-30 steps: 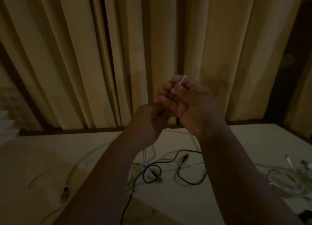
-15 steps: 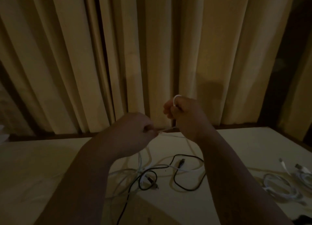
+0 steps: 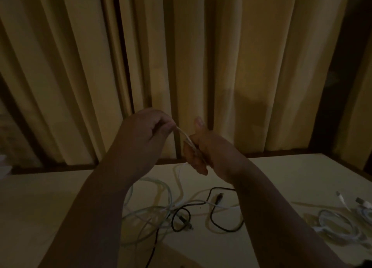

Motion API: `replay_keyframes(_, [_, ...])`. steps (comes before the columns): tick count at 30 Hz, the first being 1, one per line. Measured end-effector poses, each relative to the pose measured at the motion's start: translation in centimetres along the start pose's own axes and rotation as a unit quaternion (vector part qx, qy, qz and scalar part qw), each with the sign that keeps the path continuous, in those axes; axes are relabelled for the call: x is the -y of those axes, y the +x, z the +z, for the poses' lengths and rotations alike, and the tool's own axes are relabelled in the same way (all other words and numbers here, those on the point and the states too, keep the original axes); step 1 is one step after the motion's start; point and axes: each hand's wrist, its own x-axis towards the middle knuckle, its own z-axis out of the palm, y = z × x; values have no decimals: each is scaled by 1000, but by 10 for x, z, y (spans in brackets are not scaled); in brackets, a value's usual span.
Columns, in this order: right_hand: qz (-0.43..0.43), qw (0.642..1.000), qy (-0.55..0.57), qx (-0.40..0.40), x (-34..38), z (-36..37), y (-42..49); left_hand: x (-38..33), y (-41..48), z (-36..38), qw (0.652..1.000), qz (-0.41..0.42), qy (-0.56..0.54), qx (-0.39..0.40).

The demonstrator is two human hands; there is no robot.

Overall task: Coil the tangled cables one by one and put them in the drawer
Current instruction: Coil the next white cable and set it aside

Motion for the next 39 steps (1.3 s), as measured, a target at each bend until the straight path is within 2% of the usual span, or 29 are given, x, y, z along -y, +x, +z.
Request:
replay_keyframes(2, [-23, 990, 126, 51, 4, 2, -2, -1, 0, 2, 999, -13, -22, -24])
replay_keyframes(5, [-37, 954, 286, 82, 11, 4, -4, -5, -1, 8, 997, -33, -61, -31])
replay_keyframes(8, [-63, 910, 402, 83, 16, 3, -5, -7, -2, 18, 995, -55, -88, -12])
replay_keyframes(10, [-80, 881, 463, 56, 17, -1, -6, -4, -4, 27, 991, -90, -99, 14])
replay_keyframes(14, [-92, 845, 527, 13, 15, -10, -8, 3, -8, 44, 983, -138, -92, 78])
replay_keyframes(21, [-132, 805, 575, -65, 5, -12, 1, -9, -13, 67, 959, -139, -89, 230])
replay_keyframes(23, [-134, 819, 546, -113, 2, -16, 3, -12, -14, 66, 955, -134, -57, 257])
replay_keyframes(26, [-103, 860, 455, -209, -3, -25, 10, -11, -12, 57, 950, -130, -13, 283])
replay_keyframes(28, [-68, 895, 355, -262, -6, -29, 14, -8, -11, 49, 950, -136, 7, 282])
replay_keyframes(30, [-35, 937, 185, -296, -12, -29, 17, -5, -10, 42, 952, -131, 22, 275])
replay_keyframes(32, [-12, 961, 19, -274, -20, -24, 15, -3, -10, 36, 958, -111, 41, 259])
replay_keyframes(35, [2, 975, -118, -191, -30, -17, 10, 2, -6, 30, 970, -87, 74, 215])
replay_keyframes(37, [11, 976, -175, -132, -29, -12, 6, 4, -5, 28, 977, -64, 88, 183])
replay_keyframes(39, [54, 979, -177, -91, -26, -8, 3, 7, -4, 29, 983, -37, 92, 152])
